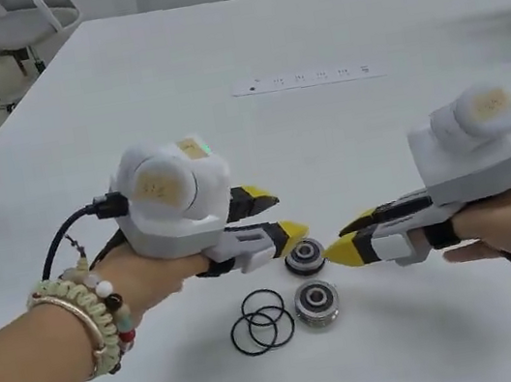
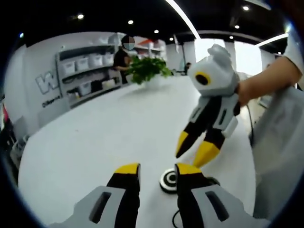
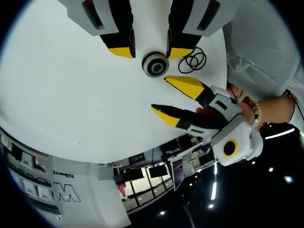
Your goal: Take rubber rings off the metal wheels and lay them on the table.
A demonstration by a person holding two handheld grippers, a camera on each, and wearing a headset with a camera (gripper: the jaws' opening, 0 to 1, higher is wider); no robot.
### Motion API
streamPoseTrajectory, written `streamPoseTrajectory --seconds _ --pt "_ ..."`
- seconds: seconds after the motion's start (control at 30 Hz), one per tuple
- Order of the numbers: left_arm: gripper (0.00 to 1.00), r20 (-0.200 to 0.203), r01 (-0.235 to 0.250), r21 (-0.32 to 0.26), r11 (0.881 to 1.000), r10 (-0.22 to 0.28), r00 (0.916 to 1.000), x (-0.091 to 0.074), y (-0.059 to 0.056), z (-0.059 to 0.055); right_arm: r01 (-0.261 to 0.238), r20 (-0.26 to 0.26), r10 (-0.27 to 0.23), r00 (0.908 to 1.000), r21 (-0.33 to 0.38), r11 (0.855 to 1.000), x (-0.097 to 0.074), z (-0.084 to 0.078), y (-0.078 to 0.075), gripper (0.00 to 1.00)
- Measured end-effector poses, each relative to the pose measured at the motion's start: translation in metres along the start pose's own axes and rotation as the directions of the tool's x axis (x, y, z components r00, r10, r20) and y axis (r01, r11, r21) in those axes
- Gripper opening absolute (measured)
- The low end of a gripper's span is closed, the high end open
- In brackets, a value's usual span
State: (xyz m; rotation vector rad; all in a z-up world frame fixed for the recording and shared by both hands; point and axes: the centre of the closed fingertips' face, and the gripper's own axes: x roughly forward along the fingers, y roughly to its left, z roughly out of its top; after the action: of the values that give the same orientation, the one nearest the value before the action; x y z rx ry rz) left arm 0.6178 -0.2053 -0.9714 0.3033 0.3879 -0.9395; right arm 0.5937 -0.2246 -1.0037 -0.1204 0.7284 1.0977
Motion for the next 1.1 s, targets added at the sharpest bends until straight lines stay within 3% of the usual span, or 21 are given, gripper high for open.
streamPoseTrajectory --seconds 0.3,0.4,0.57,0.63,0.77,1.1 --pt "0.24 -0.068 0.039 0.041 0.998 -0.036 0.9971 0.009 -0.012 -0.021 0.019 -0.03 -0.021 0.9993 -0.072 0.997 0.012 -0.01 -0.001 0.29" --pt "0.23 -0.097 0.058 0.04 0.998 -0.054 0.9938 0.012 -0.017 -0.029 0.025 -0.017 -0.025 0.9995 -0.051 0.998 0.013 -0.008 -0.002 0.28" --pt "0.2 -0.086 0.052 0.005 0.999 -0.052 0.9949 0.011 -0.017 -0.028 0.022 -0.005 -0.022 0.9997 -0.014 1.0 0.016 -0.008 -0.003 0.26" --pt "0.18 -0.082 0.052 -0.042 0.998 -0.055 0.9951 0.011 -0.018 -0.029 0.027 0.001 -0.027 0.9996 -0.01 1.0 0.017 -0.007 -0.004 0.25" --pt "0.15 -0.076 0.054 -0.035 0.998 -0.057 0.9955 0.011 -0.018 -0.029 0.025 -0.002 -0.025 0.9997 0.002 1.0 0.019 -0.009 -0.003 0.22" --pt "0.14 -0.067 0.054 -0.057 0.997 -0.058 0.9961 0.01 -0.018 -0.028 0.032 -0.018 -0.034 0.9993 -0.083 0.996 0.02 -0.01 -0.002 0.17"
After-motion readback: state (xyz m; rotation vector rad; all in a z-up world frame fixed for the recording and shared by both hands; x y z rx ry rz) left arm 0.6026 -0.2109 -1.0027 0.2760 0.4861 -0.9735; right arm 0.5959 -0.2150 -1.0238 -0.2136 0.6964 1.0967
